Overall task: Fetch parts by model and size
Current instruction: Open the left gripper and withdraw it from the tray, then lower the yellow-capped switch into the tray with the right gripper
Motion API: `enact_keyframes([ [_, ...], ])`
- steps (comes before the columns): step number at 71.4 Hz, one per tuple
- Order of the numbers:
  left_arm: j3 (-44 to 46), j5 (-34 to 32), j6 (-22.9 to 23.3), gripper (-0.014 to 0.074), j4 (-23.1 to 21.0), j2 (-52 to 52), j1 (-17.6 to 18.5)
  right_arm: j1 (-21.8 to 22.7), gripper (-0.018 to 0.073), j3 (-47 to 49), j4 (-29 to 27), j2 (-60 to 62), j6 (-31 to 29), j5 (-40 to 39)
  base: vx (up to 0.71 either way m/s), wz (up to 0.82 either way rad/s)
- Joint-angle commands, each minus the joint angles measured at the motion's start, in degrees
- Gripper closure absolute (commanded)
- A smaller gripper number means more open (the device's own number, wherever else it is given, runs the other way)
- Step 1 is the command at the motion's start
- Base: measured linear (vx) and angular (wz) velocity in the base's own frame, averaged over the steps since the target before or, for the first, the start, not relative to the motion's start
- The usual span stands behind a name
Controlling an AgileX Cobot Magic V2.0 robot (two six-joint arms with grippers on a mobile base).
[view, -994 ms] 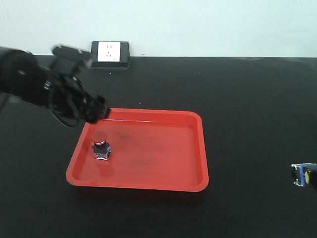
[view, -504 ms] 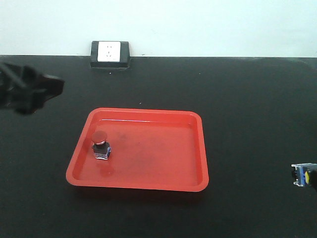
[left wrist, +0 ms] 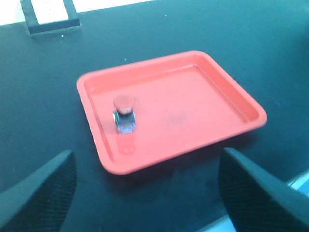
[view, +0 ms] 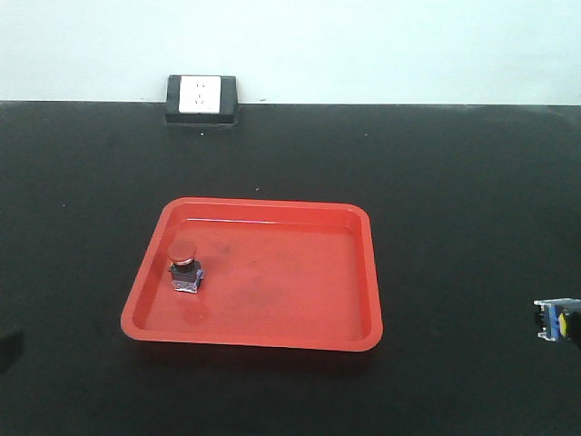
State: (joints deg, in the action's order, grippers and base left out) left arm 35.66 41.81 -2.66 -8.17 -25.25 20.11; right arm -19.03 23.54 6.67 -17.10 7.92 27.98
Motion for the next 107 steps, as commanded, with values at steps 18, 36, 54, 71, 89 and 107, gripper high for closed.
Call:
enact_keyframes([
  [18,-10.0,-11.8,-2.5,0.002,-0.9,13.6,0.4,-0.1,0.0567,4.1,0.4,-6.3,-1.8,-5.1,0.0,0.0],
  [36,-10.4,-13.7,-2.6,0.002,-1.0,14.2,0.4,-0.1,0.0564,16.4,0.1,-25.2,-3.5,-2.7,0.0,0.0],
  [54,-10.4,-13.2,-2.6,0.002,-1.1,14.2,0.4,-0.1,0.0561,29.1,-5.0,-42.3,-8.7,-0.2,0.0,0.0],
  [71,-10.4,-13.0,-2.6,0.002,-1.1,14.2,0.4,-4.2,0.0561,36.2,-7.3,-55.3,-12.4,1.4,0.0,0.0],
  [89,-10.4,-12.6,-2.6,0.002,-1.1,14.2,0.4,-6.0,0.0559,43.9,-7.1,-68.5,-4.7,1.2,0.0,0.0],
  [107,-10.4,-12.6,-2.6,0.002,-1.1,14.2,0.4,-6.0,0.0554,48.6,-7.1,-79.3,-4.5,-0.5,0.0,0.0],
])
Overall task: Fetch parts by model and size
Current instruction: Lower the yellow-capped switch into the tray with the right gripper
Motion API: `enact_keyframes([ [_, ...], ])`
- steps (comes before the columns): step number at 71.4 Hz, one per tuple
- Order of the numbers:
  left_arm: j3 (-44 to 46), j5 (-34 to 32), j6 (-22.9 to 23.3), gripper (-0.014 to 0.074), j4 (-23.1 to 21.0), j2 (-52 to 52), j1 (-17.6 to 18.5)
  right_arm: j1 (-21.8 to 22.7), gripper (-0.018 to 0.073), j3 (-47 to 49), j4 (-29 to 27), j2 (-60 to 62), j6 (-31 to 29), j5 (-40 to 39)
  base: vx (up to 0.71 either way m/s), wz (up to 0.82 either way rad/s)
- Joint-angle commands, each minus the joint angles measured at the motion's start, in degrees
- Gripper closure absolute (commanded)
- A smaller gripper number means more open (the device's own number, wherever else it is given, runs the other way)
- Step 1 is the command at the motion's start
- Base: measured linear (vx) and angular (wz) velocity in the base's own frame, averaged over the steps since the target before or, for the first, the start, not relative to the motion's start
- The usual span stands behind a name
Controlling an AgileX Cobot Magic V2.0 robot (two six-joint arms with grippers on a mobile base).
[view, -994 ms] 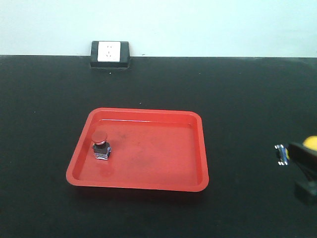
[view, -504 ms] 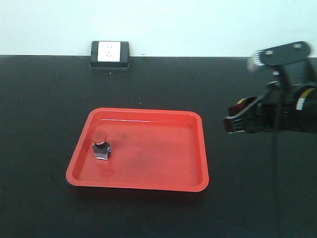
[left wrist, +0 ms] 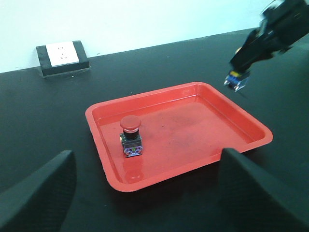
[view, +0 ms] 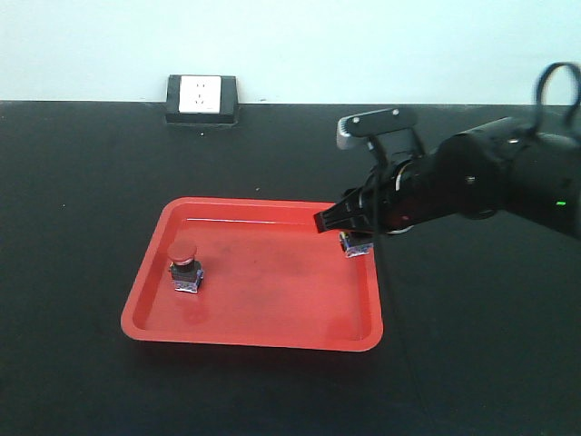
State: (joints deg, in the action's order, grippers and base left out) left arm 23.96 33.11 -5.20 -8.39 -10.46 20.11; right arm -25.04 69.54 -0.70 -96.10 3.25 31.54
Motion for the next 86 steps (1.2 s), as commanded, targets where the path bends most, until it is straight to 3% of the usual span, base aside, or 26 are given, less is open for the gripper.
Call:
enact_keyframes([
  [1,1.3,-3.8,0.0,0.002,-0.9,-0.6,0.4,0.1,0.0553,2.7,0.2,-0.7,0.1,-4.1,0.0,0.0],
  [18,1.3,-3.8,0.0,0.0021,-0.8,-0.6,0.4,0.1,0.0539,2.7,0.2,-6.2,0.9,-6.1,0.0,0.0],
  [35,1.3,-3.7,0.0,0.002,-0.8,-0.6,0.4,0.1,0.0464,2.7,-1.9,-9.1,1.8,-9.4,0.0,0.0],
  [48,1.3,-3.7,0.0,0.002,-0.9,-0.6,0.4,0.1,0.0351,2.7,-5.6,-10.4,1.6,-10.2,0.0,0.0],
  [70,1.3,-3.7,0.0,0.002,-0.9,-0.6,0.4,0.1,0.0088,2.7,-5.1,-9.1,1.6,-9.4,0.0,0.0],
  [86,1.3,-3.7,0.0,0.002,-0.9,-0.6,0.4,0.1,0.0047,2.7,-0.1,-1.0,1.6,-7.0,0.0,0.0],
])
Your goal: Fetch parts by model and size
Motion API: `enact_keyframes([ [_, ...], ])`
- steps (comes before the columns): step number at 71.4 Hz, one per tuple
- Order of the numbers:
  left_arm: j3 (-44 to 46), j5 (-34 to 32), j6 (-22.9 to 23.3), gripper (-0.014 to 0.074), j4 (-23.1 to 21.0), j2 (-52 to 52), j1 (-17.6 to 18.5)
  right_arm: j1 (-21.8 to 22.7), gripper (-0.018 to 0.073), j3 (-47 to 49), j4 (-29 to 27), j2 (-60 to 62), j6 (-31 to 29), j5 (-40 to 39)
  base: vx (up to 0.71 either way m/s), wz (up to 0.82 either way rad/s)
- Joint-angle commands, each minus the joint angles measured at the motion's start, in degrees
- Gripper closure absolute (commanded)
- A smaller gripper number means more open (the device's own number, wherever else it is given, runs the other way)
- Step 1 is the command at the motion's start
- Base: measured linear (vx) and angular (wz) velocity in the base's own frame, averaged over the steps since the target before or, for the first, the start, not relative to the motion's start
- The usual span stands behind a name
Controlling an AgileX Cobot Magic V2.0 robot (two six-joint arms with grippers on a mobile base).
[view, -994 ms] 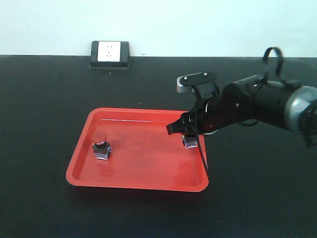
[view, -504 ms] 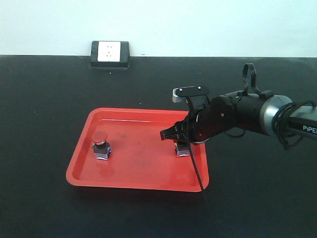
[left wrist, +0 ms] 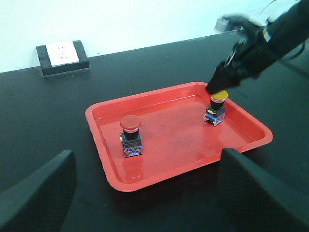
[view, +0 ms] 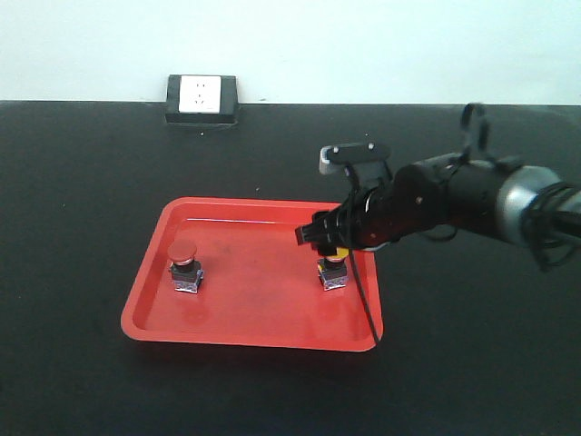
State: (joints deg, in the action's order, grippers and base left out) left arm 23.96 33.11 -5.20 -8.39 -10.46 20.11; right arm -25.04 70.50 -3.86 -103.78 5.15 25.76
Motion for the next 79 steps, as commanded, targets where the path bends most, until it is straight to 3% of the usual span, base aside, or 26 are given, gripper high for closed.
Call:
enact_keyframes([
  [1,1.3,-3.7,0.0,0.002,-0.9,-0.6,0.4,0.1,0.0047,1.7,3.3,7.4,-0.3,-1.1,0.0,0.0],
  [38,1.3,-3.7,0.0,0.002,-0.9,-0.6,0.4,0.1,0.0047,-0.2,6.0,40.3,-0.8,10.5,0.0,0.0],
  [79,1.3,-3.7,0.0,0.002,-0.9,-0.6,0.4,0.1,0.0052,-40.9,6.6,83.7,-2.3,-8.0,0.0,0.0],
])
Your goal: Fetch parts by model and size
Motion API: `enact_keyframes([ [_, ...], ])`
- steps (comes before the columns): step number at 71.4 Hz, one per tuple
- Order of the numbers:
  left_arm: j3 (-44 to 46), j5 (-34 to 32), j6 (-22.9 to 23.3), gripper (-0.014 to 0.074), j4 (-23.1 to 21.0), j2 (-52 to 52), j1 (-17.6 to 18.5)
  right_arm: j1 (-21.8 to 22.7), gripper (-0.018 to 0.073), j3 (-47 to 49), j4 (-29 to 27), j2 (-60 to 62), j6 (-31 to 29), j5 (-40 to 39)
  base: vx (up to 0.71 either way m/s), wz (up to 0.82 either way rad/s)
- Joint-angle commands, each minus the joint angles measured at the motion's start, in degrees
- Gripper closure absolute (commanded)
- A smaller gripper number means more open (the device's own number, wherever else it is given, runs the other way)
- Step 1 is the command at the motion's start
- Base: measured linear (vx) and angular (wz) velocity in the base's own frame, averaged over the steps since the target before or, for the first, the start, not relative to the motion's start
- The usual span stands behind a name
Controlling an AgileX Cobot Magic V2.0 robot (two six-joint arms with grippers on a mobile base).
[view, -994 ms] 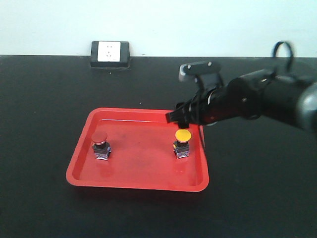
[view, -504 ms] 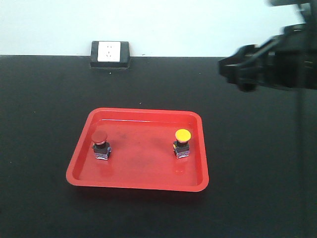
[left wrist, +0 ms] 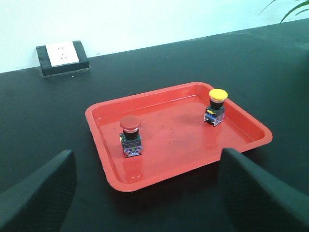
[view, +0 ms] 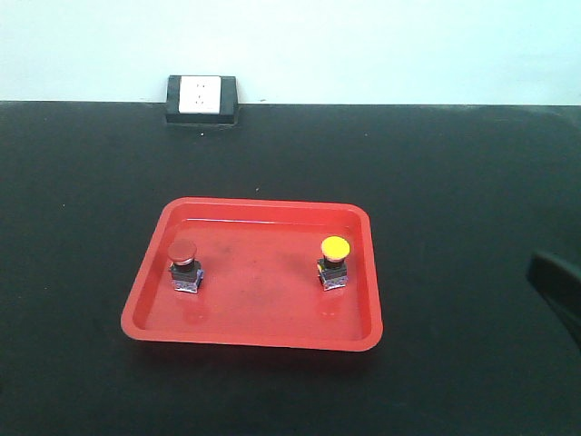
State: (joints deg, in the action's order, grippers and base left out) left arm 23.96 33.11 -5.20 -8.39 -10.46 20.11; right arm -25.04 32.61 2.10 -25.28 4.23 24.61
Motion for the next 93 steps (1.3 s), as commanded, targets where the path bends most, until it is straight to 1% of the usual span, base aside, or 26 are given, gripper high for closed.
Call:
enact_keyframes([
  [1,1.3,-3.7,0.0,0.002,-0.9,-0.6,0.4,0.1,0.0052,-3.4,0.6,5.7,-1.5,-7.0,0.0,0.0],
  [12,1.3,-3.6,0.0,0.0029,-0.8,-0.6,0.4,0.1,0.0052,-9.8,0.6,13.6,-4.2,-7.8,0.0,0.0],
  [14,1.3,-3.6,0.0,0.0041,-0.8,-0.6,0.4,0.1,0.0052,-10.7,0.6,14.2,-3.9,-8.0,0.0,0.0],
  [19,1.3,-3.7,0.0,0.0107,-0.8,-0.6,0.4,0.1,0.0055,-12.3,0.5,15.0,-3.9,-8.0,0.0,0.0],
  [23,1.3,-3.7,-0.3,0.0182,-0.9,-0.6,0.4,0.1,0.0075,-12.7,0.3,15.0,-3.9,-8.1,0.0,0.0],
  [26,1.3,-3.6,-0.4,0.0282,-0.9,-0.6,0.4,0.1,0.0122,-12.7,0.2,15.0,-3.9,-8.2,0.0,0.0],
  [27,1.3,-3.6,-0.5,0.033,-0.9,-0.6,0.4,0.1,0.0141,-12.7,0.2,15.0,-3.9,-8.4,0.0,0.0],
  [31,1.3,-3.6,-1.1,0.0454,-0.9,-0.6,0.4,0.1,0.0251,-12.7,0.3,15.0,-4.2,-8.7,0.0,0.0],
  [32,1.3,-3.6,-1.5,0.0508,-0.9,-0.6,0.4,0.1,0.0286,-12.7,0.3,15.0,-4.2,-8.7,0.0,0.0],
  [35,1.3,-3.6,-1.9,0.0608,-0.9,-0.6,0.4,0.1,0.04,-12.7,0.3,15.0,-4.2,-8.4,0.0,0.0],
  [36,1.3,-3.6,-2.0,0.0606,-0.9,-0.6,0.4,0.1,0.044,-12.7,0.3,15.0,-4.2,-8.4,0.0,0.0],
  [37,1.3,-3.6,-2.0,0.0605,-0.9,-0.6,0.4,0.1,0.0501,-12.7,0.3,15.0,-4.2,-8.3,0.0,0.0],
  [40,1.3,-3.7,-2.0,0.0605,-0.9,-0.6,0.4,0.1,0.0577,-12.7,0.5,15.0,-3.9,-8.2,0.0,0.0],
  [93,1.3,-3.7,-1.4,0.0603,-1.0,-0.6,0.4,0.1,0.0569,-12.7,0.0,15.0,-3.9,-7.9,0.0,0.0],
])
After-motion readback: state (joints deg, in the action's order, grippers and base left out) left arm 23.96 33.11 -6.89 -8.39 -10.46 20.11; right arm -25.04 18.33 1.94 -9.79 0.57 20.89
